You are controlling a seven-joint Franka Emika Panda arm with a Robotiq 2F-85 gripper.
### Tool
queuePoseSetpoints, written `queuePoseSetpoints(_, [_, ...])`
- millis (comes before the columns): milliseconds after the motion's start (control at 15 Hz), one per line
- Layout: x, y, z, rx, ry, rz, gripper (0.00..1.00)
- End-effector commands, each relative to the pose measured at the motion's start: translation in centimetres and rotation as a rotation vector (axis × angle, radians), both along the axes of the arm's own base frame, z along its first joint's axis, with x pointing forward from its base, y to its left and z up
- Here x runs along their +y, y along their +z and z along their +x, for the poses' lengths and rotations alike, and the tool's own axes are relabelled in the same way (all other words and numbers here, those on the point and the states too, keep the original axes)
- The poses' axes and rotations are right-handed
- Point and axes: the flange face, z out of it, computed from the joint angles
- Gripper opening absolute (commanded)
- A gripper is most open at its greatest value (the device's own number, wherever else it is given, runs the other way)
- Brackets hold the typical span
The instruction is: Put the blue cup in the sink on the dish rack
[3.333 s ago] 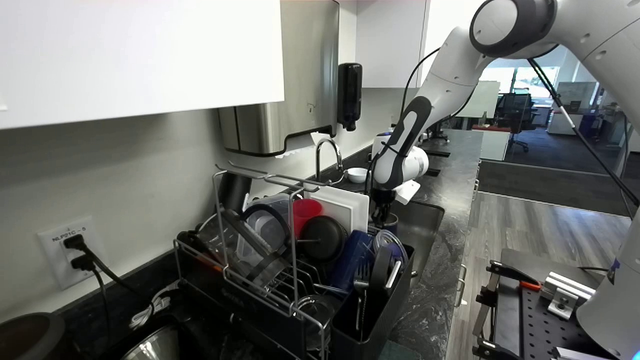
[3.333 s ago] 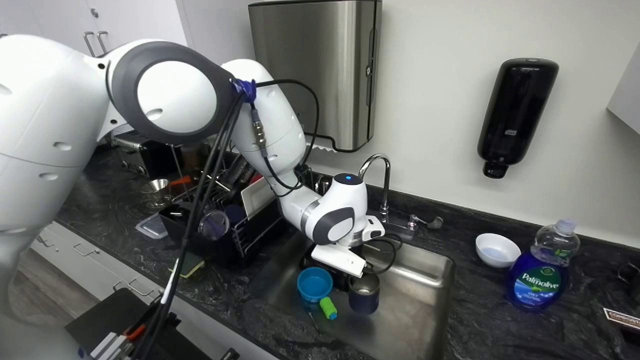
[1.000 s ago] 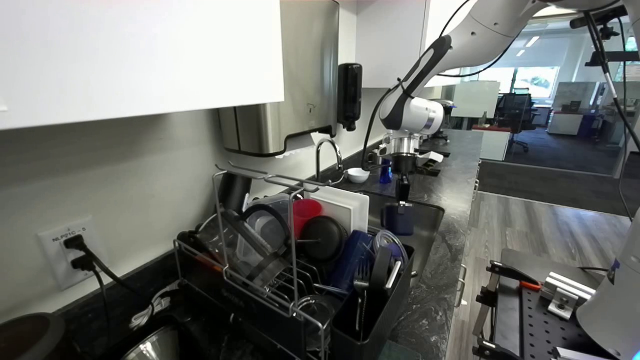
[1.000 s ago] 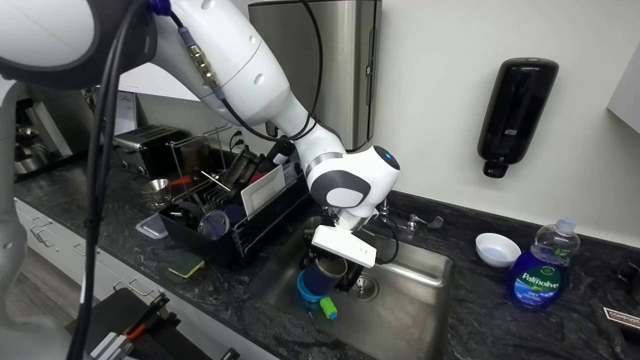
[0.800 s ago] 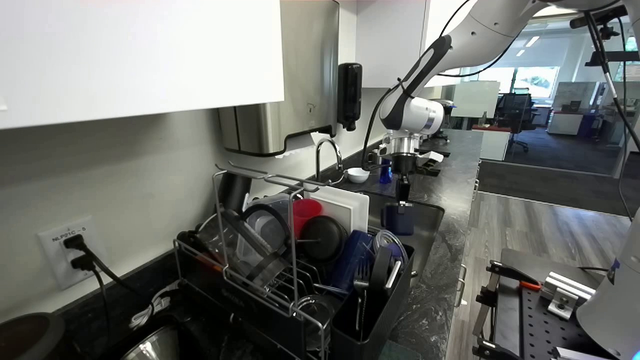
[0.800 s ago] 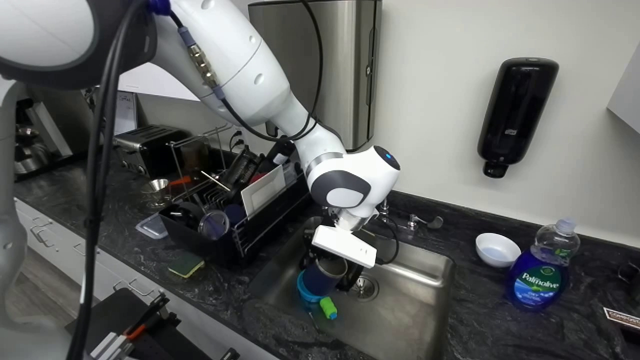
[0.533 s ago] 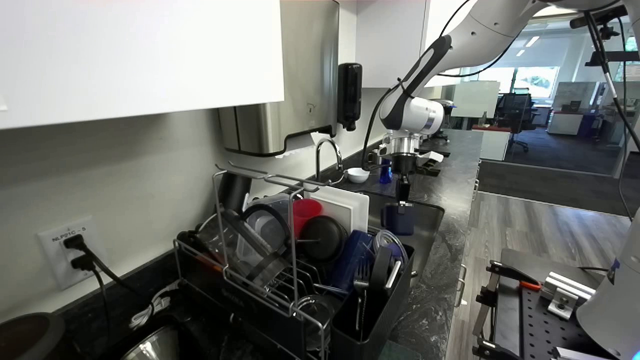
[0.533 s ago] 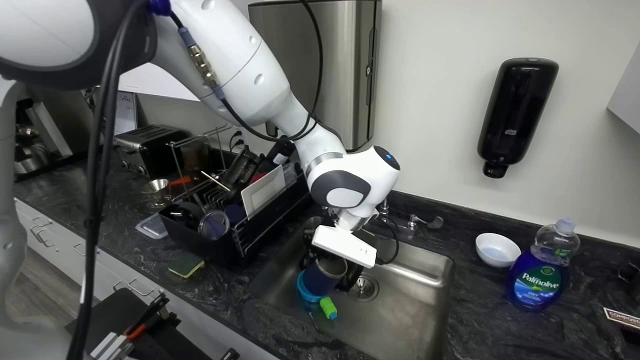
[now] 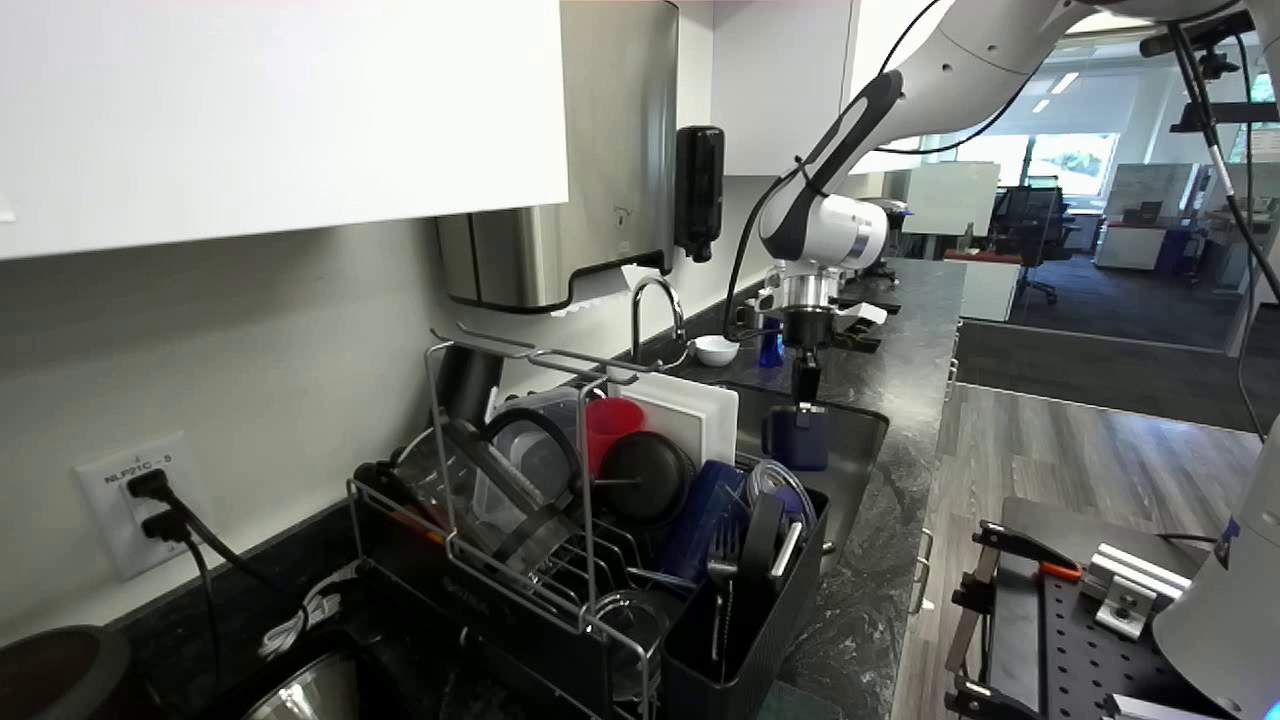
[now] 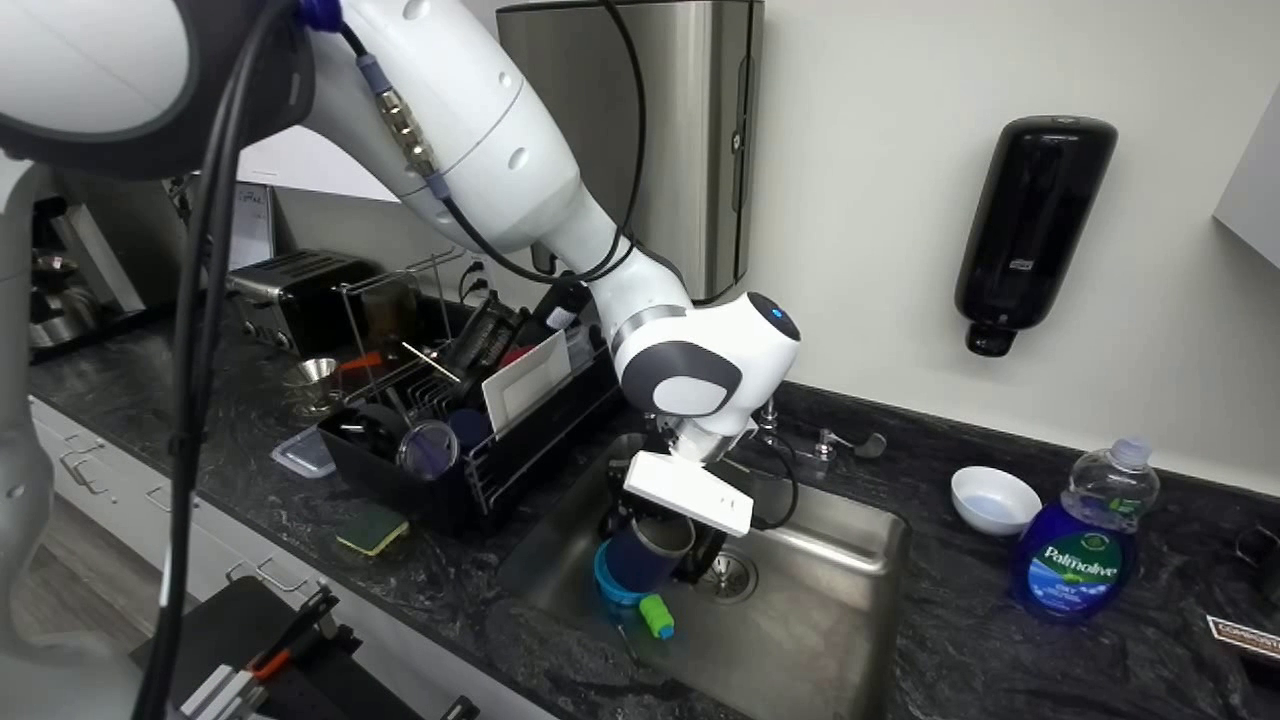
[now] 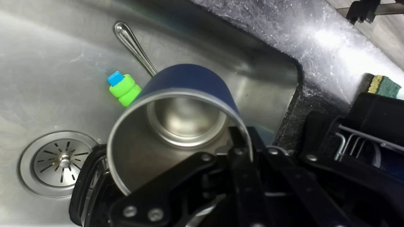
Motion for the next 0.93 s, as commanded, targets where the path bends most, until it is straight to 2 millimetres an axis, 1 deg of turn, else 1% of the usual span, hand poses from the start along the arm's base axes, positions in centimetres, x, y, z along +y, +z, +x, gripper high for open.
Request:
queuePoseSetpoints(0, [0.6, 0.5, -0.3, -0.008, 0.016, 0.026, 0.02])
queuePoseSetpoints(267, [2.6, 2.0, -0.8, -0.029, 0.085, 0.074, 0.02])
queuePoseSetpoints(467, [4.1, 3.9, -1.8, -0.059, 0.154, 0.121, 0.02])
queuePoseSetpoints(667, [5.2, 6.5, -3.5, -0.086, 0.216, 0.17, 0.02])
queuePoseSetpoints(867, [5.8, 9.0, -5.7, -0.122, 0.27, 0.21, 0.02])
